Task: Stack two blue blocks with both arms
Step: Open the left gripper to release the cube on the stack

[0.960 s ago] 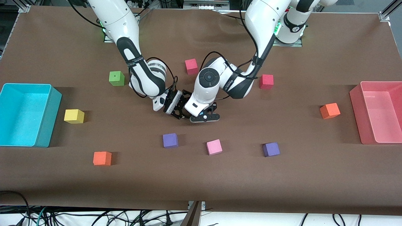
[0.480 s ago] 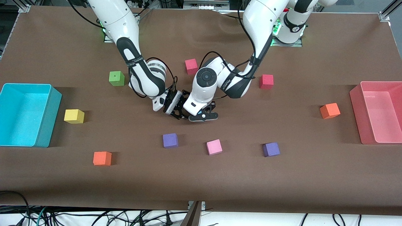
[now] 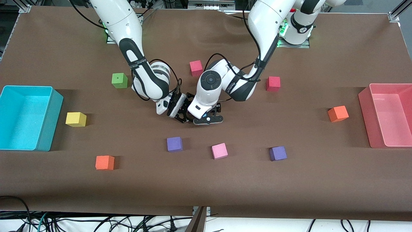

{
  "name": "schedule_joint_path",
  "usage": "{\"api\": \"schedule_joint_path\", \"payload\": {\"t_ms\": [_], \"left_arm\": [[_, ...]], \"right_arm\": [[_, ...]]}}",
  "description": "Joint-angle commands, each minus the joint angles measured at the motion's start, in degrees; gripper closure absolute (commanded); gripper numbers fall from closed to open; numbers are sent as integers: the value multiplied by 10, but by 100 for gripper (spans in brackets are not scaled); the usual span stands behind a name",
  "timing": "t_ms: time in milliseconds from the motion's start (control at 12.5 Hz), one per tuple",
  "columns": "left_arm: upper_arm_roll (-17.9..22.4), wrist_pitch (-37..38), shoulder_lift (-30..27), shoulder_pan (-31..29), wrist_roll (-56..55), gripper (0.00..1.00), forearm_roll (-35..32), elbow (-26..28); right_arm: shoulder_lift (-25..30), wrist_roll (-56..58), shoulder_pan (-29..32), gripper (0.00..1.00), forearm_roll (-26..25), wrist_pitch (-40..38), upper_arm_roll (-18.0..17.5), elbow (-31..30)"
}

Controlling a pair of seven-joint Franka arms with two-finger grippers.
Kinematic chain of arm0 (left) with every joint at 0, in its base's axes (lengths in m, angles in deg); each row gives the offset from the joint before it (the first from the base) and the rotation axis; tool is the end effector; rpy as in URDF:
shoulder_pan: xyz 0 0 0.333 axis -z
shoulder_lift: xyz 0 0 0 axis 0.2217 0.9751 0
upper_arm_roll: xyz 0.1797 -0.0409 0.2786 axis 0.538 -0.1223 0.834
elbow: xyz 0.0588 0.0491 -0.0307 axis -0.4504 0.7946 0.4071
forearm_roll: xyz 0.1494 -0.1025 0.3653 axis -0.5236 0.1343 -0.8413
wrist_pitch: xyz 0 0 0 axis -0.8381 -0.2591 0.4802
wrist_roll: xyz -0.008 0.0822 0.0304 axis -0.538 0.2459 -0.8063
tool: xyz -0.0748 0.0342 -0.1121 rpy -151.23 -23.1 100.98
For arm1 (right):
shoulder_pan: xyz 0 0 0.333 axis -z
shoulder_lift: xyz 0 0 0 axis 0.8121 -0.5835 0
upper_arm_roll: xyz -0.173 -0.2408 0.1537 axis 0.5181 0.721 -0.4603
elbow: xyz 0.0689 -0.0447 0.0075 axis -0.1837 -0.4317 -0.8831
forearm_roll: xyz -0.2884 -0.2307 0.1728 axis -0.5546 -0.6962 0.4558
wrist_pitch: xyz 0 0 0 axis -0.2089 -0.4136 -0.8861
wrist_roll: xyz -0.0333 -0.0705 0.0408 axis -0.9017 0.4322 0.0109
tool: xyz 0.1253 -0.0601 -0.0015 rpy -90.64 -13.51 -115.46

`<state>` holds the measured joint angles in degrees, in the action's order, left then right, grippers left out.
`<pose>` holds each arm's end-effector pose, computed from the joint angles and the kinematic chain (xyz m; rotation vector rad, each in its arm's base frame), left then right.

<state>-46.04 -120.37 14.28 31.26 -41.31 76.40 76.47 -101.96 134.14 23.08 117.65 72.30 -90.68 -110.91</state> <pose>0.5663 -0.5369 0.2156 3.0162 0.2266 -0.0243 0.5135 0.3887 0.1066 -2.1180 -0.9203 -0.7630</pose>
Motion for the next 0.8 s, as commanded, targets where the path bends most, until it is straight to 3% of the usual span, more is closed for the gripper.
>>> {"api": "schedule_joint_path", "payload": {"t_ms": [0, 400, 560, 720], "left_arm": [[10, 13, -11, 2, -6, 0, 10, -14], [4, 94, -71, -31, 2, 0, 12, -7], [-20, 144, -113, -77, 4, 0, 12, 3], [-52, 163, -177, -136, 4, 0, 12, 53]], "right_arm": [[17, 9, -7, 0, 11, -2, 7, -9], [97, -9, 5, 0, 8, -3, 7, -104], [120, -44, 6, 0, 5, -8, 7, -136], [142, -94, 7, 0, 0, -9, 7, -165]]}}
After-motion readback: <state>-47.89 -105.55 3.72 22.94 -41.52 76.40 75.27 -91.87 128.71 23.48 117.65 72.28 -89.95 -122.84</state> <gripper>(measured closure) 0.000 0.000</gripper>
